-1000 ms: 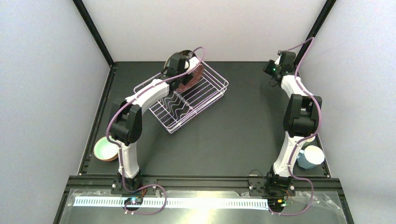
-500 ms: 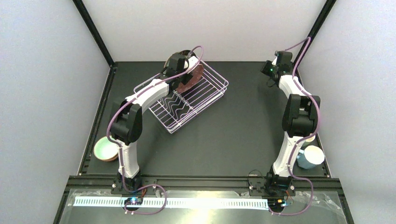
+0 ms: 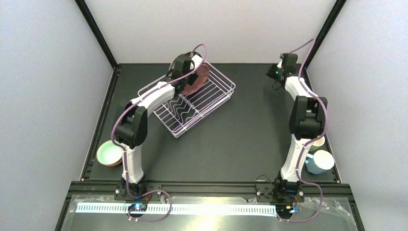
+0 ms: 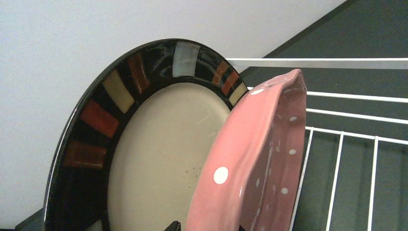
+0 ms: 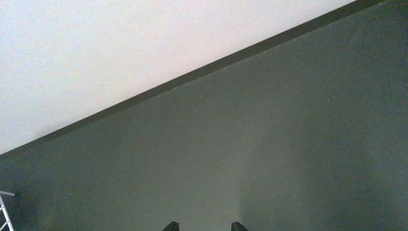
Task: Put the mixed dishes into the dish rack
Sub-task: Insert the plate into the dish rack, then grab the cup at the corner of the board, then place the cup at the center of the board, then grab the cup from the center of the board.
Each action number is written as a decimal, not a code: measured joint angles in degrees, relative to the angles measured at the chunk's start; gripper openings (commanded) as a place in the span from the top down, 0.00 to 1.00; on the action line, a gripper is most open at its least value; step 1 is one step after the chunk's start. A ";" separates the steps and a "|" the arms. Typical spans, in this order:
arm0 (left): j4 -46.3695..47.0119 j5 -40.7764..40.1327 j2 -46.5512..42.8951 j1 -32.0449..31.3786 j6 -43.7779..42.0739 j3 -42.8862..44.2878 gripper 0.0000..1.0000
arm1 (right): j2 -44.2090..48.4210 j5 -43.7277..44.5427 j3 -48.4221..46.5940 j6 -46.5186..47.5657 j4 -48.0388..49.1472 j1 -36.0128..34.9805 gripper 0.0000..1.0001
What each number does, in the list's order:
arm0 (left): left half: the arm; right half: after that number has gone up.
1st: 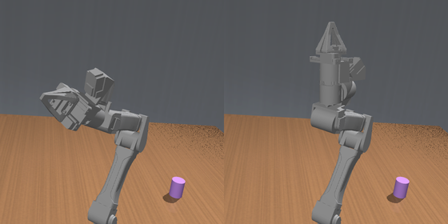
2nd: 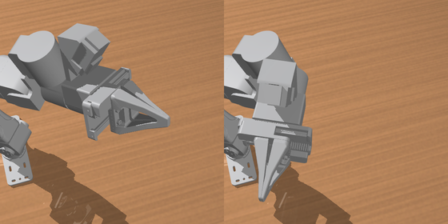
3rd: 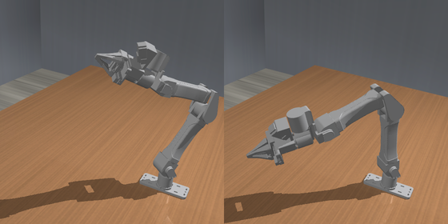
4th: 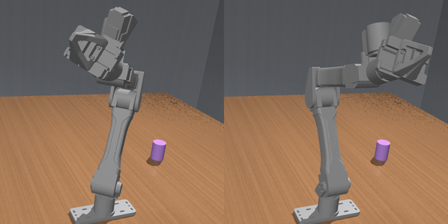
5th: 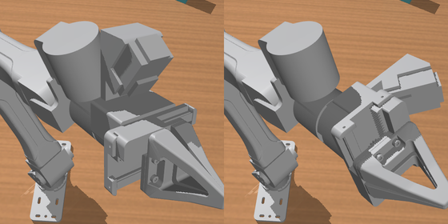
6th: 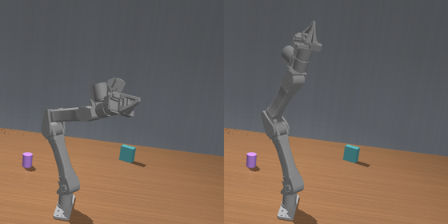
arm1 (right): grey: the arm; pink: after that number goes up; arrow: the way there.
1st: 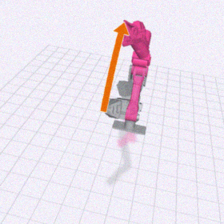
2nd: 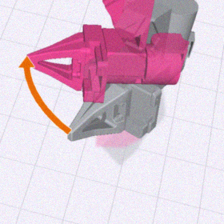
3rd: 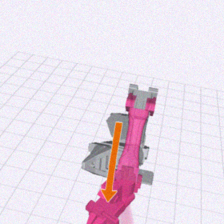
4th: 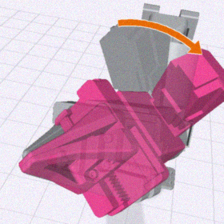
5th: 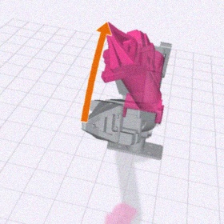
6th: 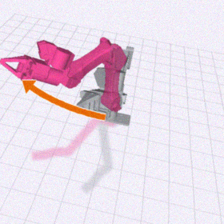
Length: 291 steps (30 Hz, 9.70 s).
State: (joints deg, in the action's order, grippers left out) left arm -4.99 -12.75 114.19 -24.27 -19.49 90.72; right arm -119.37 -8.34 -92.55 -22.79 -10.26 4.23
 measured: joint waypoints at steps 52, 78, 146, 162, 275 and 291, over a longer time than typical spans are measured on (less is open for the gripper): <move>-4.85 -3.45 -24.13 -10.86 37.35 -13.55 0.42 | 23.45 16.39 -0.66 1.64 -24.74 -5.97 0.39; -4.68 8.83 -28.37 -22.23 44.22 -22.51 0.35 | 45.68 27.82 33.62 -15.56 -40.24 4.79 0.09; -6.73 14.82 -24.20 -23.41 41.59 -22.51 0.35 | 36.30 20.20 35.95 -8.09 -32.04 17.27 1.00; -16.48 16.28 -23.12 -23.39 41.07 -9.14 0.35 | 37.77 10.49 33.09 7.19 -30.32 -3.28 1.00; -34.42 41.97 -13.60 -14.84 37.68 -7.93 0.30 | 40.57 29.70 26.84 -1.51 -46.60 -45.09 0.44; -33.09 41.24 -9.44 -15.72 38.18 -4.15 0.29 | 39.43 30.99 30.34 -4.26 -42.40 -45.00 0.43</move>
State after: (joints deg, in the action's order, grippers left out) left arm -38.09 28.49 104.75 -39.99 18.70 86.56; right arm -79.94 22.65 -62.22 -27.05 -52.66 -40.77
